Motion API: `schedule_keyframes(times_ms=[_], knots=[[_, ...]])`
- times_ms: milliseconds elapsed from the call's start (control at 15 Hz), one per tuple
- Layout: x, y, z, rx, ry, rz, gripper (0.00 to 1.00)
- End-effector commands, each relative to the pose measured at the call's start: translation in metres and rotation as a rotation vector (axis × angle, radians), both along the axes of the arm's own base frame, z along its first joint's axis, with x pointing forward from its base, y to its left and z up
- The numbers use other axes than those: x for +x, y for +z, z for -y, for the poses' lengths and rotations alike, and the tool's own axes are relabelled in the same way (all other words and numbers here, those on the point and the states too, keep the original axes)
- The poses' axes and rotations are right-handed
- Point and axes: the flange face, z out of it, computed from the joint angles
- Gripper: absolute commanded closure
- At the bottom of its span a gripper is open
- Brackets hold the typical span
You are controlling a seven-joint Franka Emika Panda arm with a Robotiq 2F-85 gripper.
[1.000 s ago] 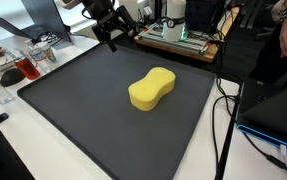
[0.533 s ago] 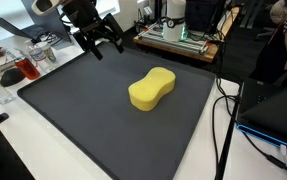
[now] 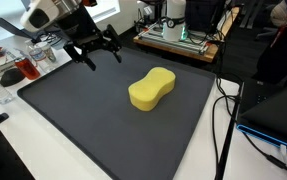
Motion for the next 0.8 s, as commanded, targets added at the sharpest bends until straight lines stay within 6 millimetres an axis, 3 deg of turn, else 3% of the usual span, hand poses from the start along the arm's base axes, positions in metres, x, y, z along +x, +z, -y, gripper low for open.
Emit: schedule_keyframes(times_ms=[0,733], knots=[[0.015,-0.004,-0.031,-0.013,0.173,-0.001,0.0],[0.005,-0.028,-0.12,-0.072,0.537,0.001,0.0]])
